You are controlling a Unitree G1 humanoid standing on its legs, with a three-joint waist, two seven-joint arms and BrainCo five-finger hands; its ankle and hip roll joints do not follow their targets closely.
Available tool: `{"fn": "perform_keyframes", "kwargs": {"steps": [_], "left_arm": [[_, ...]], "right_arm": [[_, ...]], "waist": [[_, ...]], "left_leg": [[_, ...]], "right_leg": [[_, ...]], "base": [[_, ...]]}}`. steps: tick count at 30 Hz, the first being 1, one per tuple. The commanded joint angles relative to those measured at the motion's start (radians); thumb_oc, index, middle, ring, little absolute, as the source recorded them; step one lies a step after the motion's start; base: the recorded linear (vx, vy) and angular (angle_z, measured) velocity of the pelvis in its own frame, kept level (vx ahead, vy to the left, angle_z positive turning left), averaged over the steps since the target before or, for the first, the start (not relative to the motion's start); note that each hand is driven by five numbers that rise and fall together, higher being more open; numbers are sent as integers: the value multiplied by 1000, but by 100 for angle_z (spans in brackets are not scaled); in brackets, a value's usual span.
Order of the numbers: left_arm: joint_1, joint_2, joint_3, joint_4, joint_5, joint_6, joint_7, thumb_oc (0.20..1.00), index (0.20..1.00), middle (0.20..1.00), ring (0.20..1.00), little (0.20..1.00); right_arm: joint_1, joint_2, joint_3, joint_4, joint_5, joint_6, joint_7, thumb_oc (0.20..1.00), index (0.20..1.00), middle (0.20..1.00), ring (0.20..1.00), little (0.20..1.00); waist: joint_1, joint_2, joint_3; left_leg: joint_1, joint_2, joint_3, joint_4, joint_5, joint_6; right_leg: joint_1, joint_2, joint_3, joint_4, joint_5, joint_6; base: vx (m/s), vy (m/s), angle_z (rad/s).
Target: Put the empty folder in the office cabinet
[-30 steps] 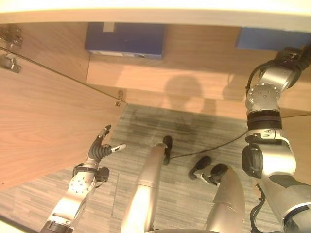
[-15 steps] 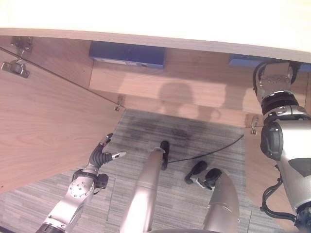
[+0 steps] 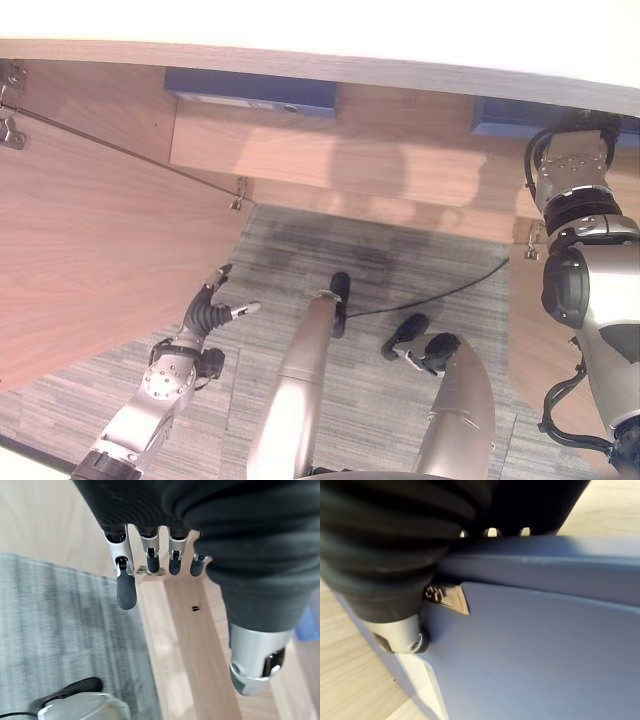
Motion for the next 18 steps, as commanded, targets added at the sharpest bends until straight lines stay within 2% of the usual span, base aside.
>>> {"fn": "perform_keyframes", "kwargs": {"steps": [1, 6, 7, 8, 10, 11, 13, 18], "left_arm": [[9, 24, 6, -69, -15, -29, 16, 1000, 1000, 1000, 1000, 1000], [9, 22, 9, -63, -21, -30, 21, 1000, 1000, 1000, 1000, 1000], [13, 19, 11, -61, -26, -31, 21, 1000, 1000, 1000, 1000, 1000], [16, 19, 14, -61, -25, -31, 19, 1000, 1000, 1000, 1000, 1000], [22, 17, 18, -63, -25, -32, 11, 1000, 1000, 1000, 1000, 1000], [28, 18, 32, -58, -22, -40, 4, 1000, 1000, 1000, 1000, 1000], [32, 14, 36, -55, -24, -48, 2, 1000, 1000, 1000, 1000, 1000], [31, 4, 32, -37, -40, -55, 4, 1000, 1000, 1000, 1000, 1000]], "right_arm": [[-32, -34, 19, 27, 12, 3, 13, 200, 200, 200, 200, 200], [-39, -30, 26, -3, 9, -9, 30, 200, 200, 200, 200, 200], [-40, -34, 38, -32, -4, -17, 42, 253, 253, 253, 253, 253], [-38, -34, 44, -56, -10, -21, 55, 1000, 1000, 1000, 1000, 1000], [-29, -32, 51, -102, -20, -30, 76, 1000, 1000, 1000, 1000, 1000], [-12, -38, 51, -152, -11, -65, 110, 1000, 1000, 1000, 1000, 1000], [6, -38, 46, -157, 1, -83, 121, 1000, 1000, 1000, 1000, 1000], [19, -26, 55, -166, 3, -82, 148, 1000, 1000, 1000, 1000, 1000]], "waist": [[9, 27, 18], [10, 31, 22], [14, 29, 22], [15, 29, 23], [17, 30, 24], [20, 31, 26], [22, 31, 25], [25, 29, 30]], "left_leg": [[44, 41, -20, -23, -91, -16], [47, 41, -11, -23, -93, -17], [48, 42, -9, -23, -93, -16], [50, 42, -9, -23, -93, -16], [52, 42, -8, -23, -92, -16], [56, 43, -7, -24, -92, -17], [60, 42, -7, -23, -94, -17], [59, 44, -7, -21, -94, -18]], "right_leg": [[62, -8, 51, -112, 51, 72], [59, -10, 57, -108, 51, 75], [61, -12, 56, -107, 50, 75], [61, -13, 57, -107, 50, 75], [63, -14, 56, -107, 50, 76], [65, -14, 57, -105, 48, 75], [67, -15, 57, -103, 48, 76], [65, -12, 60, -104, 50, 76]], "base": [[0, 0, 0], [0, 0, 0], [0, 0, 0], [0, 0, 0], [0, 0, 0], [0, 0, 0], [0, 0, 0], [0, 0, 0]]}}
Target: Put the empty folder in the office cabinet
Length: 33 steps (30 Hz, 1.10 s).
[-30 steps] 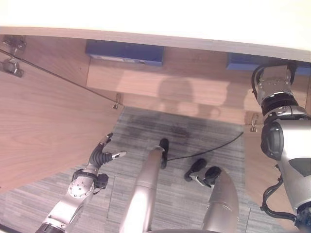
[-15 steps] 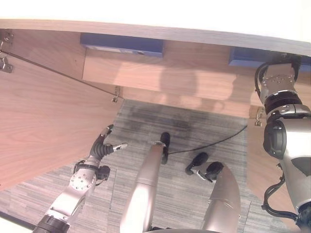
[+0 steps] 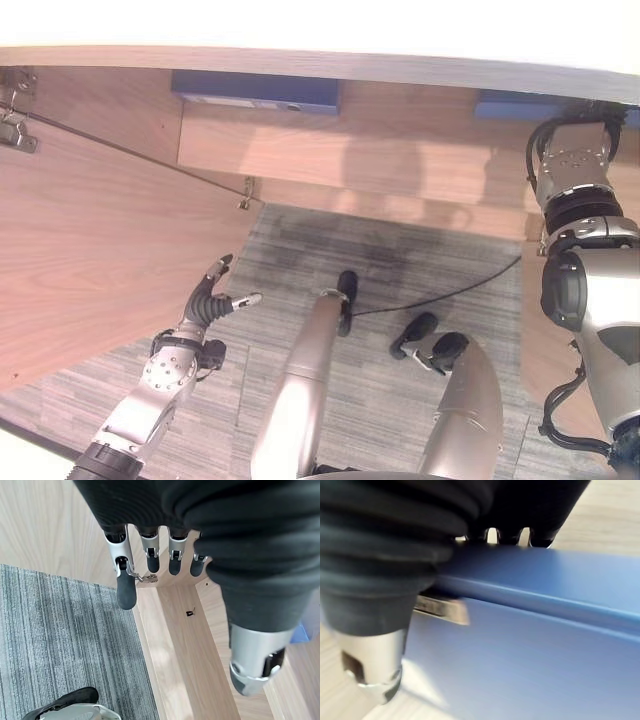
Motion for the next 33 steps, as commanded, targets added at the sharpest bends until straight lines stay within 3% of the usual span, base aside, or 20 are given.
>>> {"fn": "perform_keyframes", "kwargs": {"steps": [1, 4, 6, 8, 9, 10, 11, 12, 14, 16, 17, 18, 29, 33], "left_arm": [[36, -1, 19, -28, -43, -47, 1, 1000, 1000, 1000, 1000, 1000], [30, -1, 14, -20, -46, -47, 0, 1000, 1000, 1000, 1000, 1000], [23, 2, 12, -20, -47, -47, -7, 1000, 1000, 1000, 1000, 1000], [20, 9, 19, -23, -45, -47, -25, 1000, 1000, 1000, 1000, 1000], [23, 23, 29, -30, -42, -51, -47, 1000, 1000, 1000, 1000, 1000], [24, 33, 33, -36, -38, -55, -58, 1000, 1000, 1000, 1000, 1000], [25, 36, 37, -45, -33, -57, -67, 1000, 1000, 1000, 1000, 1000], [25, 32, 39, -47, -32, -57, -67, 1000, 1000, 1000, 1000, 1000], [28, 38, 46, -70, -13, -50, -88, 1000, 1000, 1000, 1000, 1000], [29, 40, 50, -84, -3, -45, -99, 1000, 1000, 1000, 1000, 1000], [38, 46, 63, -108, 34, -23, -136, 1000, 1000, 1000, 1000, 1000], [44, 44, 70, -114, 44, -18, -146, 1000, 1000, 1000, 1000, 1000], [62, 23, 133, -137, 76, -17, -199, 1000, 1000, 1000, 1000, 1000], [61, 14, 138, -139, 77, -21, -209, 1000, 1000, 1000, 1000, 1000]], "right_arm": [[7, -20, 64, -71, -16, -20, 63, 1000, 1000, 1000, 1000, 1000], [11, -18, 81, -47, -17, 10, 76, 1000, 1000, 1000, 1000, 1000], [9, -21, 115, 4, -42, 68, 97, 1000, 1000, 1000, 1000, 1000], [4, -36, 189, 94, -120, 185, 129, 1000, 1000, 1000, 1000, 1000], [-9, -60, 295, 173, -267, 325, 176, 1000, 1000, 1000, 1000, 1000], [-27, -78, 372, 221, -395, 406, 220, 1000, 1000, 1000, 1000, 1000], [-50, -91, 432, 261, -490, 458, 257, 1000, 1000, 1000, 1000, 1000], [-58, -92, 435, 268, -494, 460, 263, 1000, 1000, 1000, 1000, 1000], [-76, -113, 548, 329, -713, 534, 358, 1000, 1000, 1000, 1000, 1000], [-84, -117, 590, 339, -792, 548, 385, 1000, 1000, 1000, 1000, 1000], [-63, -125, 687, 347, -975, 572, 481, 1000, 1000, 1000, 1000, 1000], [-57, -131, 713, 341, -1017, 572, 507, 1000, 1000, 1000, 1000, 1000], [11, -187, 795, 143, -1056, 542, 636, 1000, 1000, 1000, 1000, 1000], [3, -200, 924, 51, -1194, 537, 718, 1000, 1000, 1000, 1000, 1000]], "waist": [[12, -8, 17], [10, -9, 21], [10, -10, 26], [12, -13, 31], [15, -19, 36], [16, -23, 38], [16, -23, 42], [14, -20, 43], [13, -22, 51], [11, -22, 54], [12, -28, 58], [12, -30, 59], [8, -36, 72], [8, -43, 79]], "left_leg": [[41, 45, -13, -16, -95, -15], [39, 47, -11, -12, -95, -15], [36, 47, -10, -7, -97, -13], [34, 49, -8, 2, -101, -13], [30, 52, -5, 5, -103, -13], [28, 53, -3, 5, -103, -12], [26, 53, -1, 5, -102, -11], [24, 53, -1, 4, -100, -10], [20, 54, 1, 5, -97, -9], [19, 54, 0, 3, -94, -9], [19, 52, -3, -1, -91, -11], [19, 51, -3, -3, -89, -11], [20, 59, 1, -13, -82, -17], [22, 62, 1, -19, -80, -19]], "right_leg": [[58, -8, 52, -109, 52, 77], [54, -9, 53, -107, 55, 77], [51, -11, 55, -103, 55, 76], [46, -13, 57, -96, 52, 72], [41, -13, 61, -91, 49, 69], [38, -14, 61, -91, 50, 66], [35, -14, 61, -91, 51, 64], [33, -14, 60, -92, 53, 62], [29, -14, 59, -93, 55, 60], [29, -13, 58, -97, 57, 60], [32, -14, 53, -102, 59, 61], [33, -14, 50, -105, 60, 63], [31, -15, 46, -116, 73, 72], [32, -16, 43, -123, 79, 74]], "base": [[0, 0, 0], [0, 0, 0], [0, 0, 0], [0, 0, 0], [0, 0, 0], [0, 0, 0], [-18, 1, -4], [-18, 3, -3], [0, 0, 0], [0, 0, 0], [0, 0, 0], [0, 0, 0], [-1, 0, -1], [-9, -1, -7]]}}
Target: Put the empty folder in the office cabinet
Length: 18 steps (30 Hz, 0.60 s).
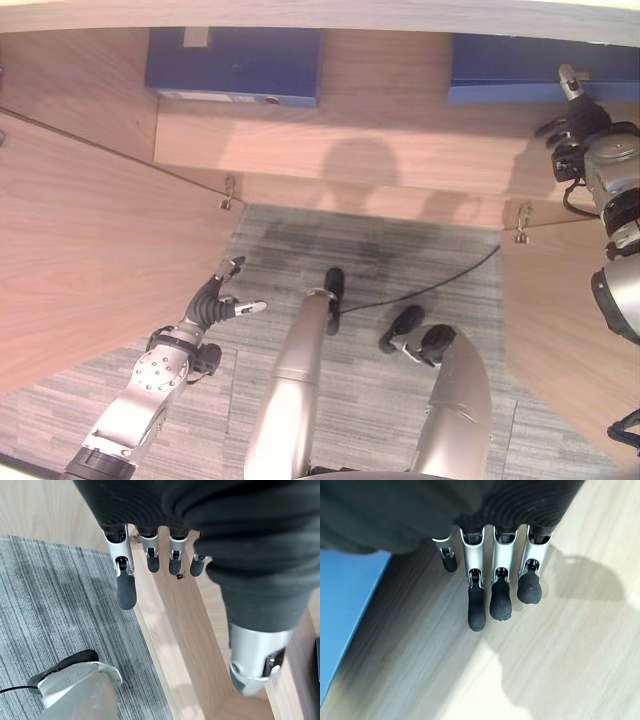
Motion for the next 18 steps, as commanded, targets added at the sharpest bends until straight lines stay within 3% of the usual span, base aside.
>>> {"fn": "perform_keyframes", "kwargs": {"steps": [1, 7, 10, 18], "left_arm": [[32, 6, 75, -93, 24, -31, -9, 1000, 1000, 1000, 1000, 1000], [45, -1, 101, -107, 54, -30, -36, 1000, 1000, 1000, 1000, 1000], [38, -4, 101, -106, 76, -37, -55, 1000, 1000, 1000, 1000, 1000], [18, 2, 92, -100, 100, -56, -70, 1000, 1000, 1000, 1000, 1000]], "right_arm": [[45, 38, 166, -55, -190, 48, 179, 1000, 1000, 1000, 1000, 1000], [84, -44, 275, -379, -226, 45, 281, 1000, 1000, 1000, 1000, 1000], [123, -123, 290, -592, -126, 41, 321, 1000, 1000, 1000, 1000, 1000], [213, -204, 243, -862, 115, 19, 341, 1000, 1000, 1000, 1000, 1000]], "waist": [[57, -3, 77], [43, -15, 80], [36, -21, 84], [34, -22, 82]], "left_leg": [[41, 47, -11, -14, -98, -15], [42, 52, -18, -19, -96, -17], [42, 55, -19, -20, -93, -19], [45, 60, -16, -20, -93, -19]], "right_leg": [[66, -22, 31, -127, 67, 84], [67, -22, 29, -135, 73, 89], [67, -23, 31, -138, 75, 90], [68, -31, 27, -134, 78, 95]], "base": [[-3, -4, -4], [0, 0, -1], [0, 0, 0], [4, -2, -2]]}}
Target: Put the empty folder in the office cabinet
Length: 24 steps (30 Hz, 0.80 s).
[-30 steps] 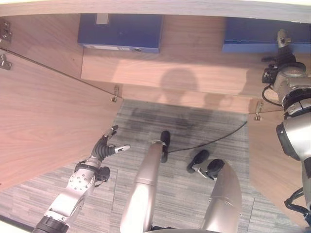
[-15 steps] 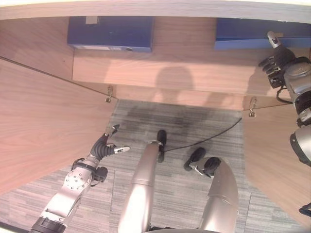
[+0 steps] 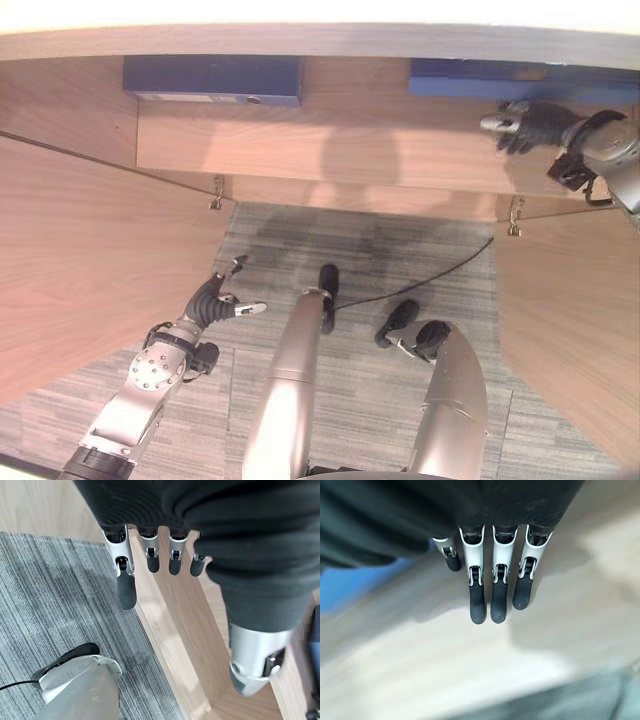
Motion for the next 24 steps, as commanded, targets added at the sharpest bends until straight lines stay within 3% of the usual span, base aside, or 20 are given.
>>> {"fn": "perform_keyframes", "kwargs": {"steps": [1, 8, 17, 18, 24], "left_arm": [[31, 11, 59, -99, 49, -51, -2, 1000, 1000, 1000, 1000, 1000], [29, 13, 59, -93, 54, -53, -1, 1000, 1000, 1000, 1000, 1000], [12, -17, 79, -85, 63, -16, 17, 1000, 1000, 1000, 1000, 1000], [5, -21, 88, -86, 73, -2, 20, 1000, 1000, 1000, 1000, 1000], [-26, -38, 102, -76, 98, 30, 19, 1000, 1000, 1000, 1000, 1000]], "right_arm": [[57, 88, 59, -87, 138, -48, 93, 1000, 1000, 1000, 1000, 1000], [60, 84, 59, -129, 144, -50, 104, 1000, 1000, 1000, 1000, 1000], [-20, 77, 195, -188, -238, -9, 172, 1000, 1000, 1000, 1000, 1000], [-11, 100, 202, -233, -328, -3, 199, 1000, 1000, 1000, 1000, 1000], [128, 222, 132, -244, -501, 13, 237, 1000, 1000, 1000, 1000, 1000]], "waist": [[43, -13, 73], [48, -10, 68], [37, -18, 77], [36, -19, 79], [30, -25, 77]], "left_leg": [[42, 45, -16, -2, -98, -10], [43, 46, -11, -1, -99, -8], [45, 47, -11, -11, -102, -4], [49, 48, -11, -17, -101, -3], [113, 53, -5, -99, -73, -7]], "right_leg": [[69, -50, 34, -112, 73, 100], [69, -54, 36, -110, 76, 101], [71, -51, 35, -126, 86, 101], [76, -50, 33, -133, 87, 103], [135, -38, 7, -207, 127, 122]], "base": [[0, 0, 0], [0, 0, 0], [0, 0, 0], [0, 0, 0], [-4, -15, -2]]}}
